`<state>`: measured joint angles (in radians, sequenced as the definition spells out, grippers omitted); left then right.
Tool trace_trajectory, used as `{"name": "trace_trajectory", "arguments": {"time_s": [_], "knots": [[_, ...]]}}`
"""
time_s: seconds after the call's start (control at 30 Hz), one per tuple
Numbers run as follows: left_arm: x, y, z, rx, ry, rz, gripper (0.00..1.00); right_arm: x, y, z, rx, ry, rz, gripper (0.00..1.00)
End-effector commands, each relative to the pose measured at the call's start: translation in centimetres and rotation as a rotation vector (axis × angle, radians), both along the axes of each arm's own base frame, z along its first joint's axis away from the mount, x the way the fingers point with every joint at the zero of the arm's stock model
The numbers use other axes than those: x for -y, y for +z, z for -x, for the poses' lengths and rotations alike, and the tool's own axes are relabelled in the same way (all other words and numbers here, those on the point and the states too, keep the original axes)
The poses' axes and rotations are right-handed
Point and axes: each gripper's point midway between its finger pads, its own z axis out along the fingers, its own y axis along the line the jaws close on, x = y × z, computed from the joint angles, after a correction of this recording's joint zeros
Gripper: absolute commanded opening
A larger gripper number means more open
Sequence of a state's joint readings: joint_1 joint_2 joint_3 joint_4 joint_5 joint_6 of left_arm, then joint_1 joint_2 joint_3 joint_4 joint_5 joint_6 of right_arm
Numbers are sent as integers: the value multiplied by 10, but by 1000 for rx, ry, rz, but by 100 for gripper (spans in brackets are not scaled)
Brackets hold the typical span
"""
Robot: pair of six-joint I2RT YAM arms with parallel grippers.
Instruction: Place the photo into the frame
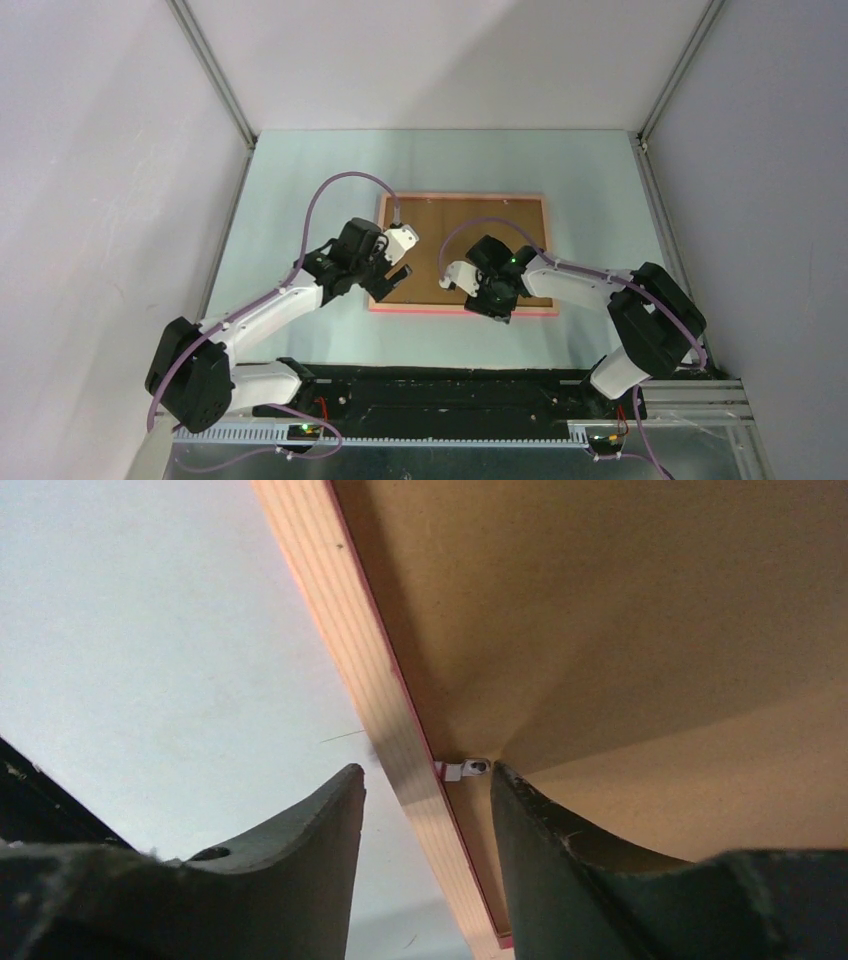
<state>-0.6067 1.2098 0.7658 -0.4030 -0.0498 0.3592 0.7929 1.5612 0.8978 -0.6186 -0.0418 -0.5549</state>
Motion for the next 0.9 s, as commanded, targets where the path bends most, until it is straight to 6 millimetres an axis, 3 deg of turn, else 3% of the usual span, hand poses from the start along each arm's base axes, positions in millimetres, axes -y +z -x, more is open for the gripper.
{"name": "trace_trajectory", "arguments": {"time_s": [0.0, 0.07, 0.13, 0.2, 0.47, 0.7, 0.87], "knots": [[-4, 12, -8, 47, 23, 33, 92, -3, -10, 4, -17, 17, 24, 48], [-7, 12, -9, 47, 31, 33, 92, -1, -13, 4, -18, 19, 38, 43], [-9, 13, -10, 54, 32, 32, 92, -1, -13, 5, -18, 22, 44, 29], [-11, 14, -10, 62, 31, 27, 92, -1, -11, 6, -18, 27, 42, 22], [-14, 23, -9, 103, -2, 15, 95, -5, 4, 9, -25, 51, 10, 0], [-11, 43, 3, 191, -99, 36, 100, -13, 45, 2, -66, 53, -79, 0], [7, 67, 19, 292, -236, 29, 100, -18, 84, 0, -100, 60, -157, 0]]}}
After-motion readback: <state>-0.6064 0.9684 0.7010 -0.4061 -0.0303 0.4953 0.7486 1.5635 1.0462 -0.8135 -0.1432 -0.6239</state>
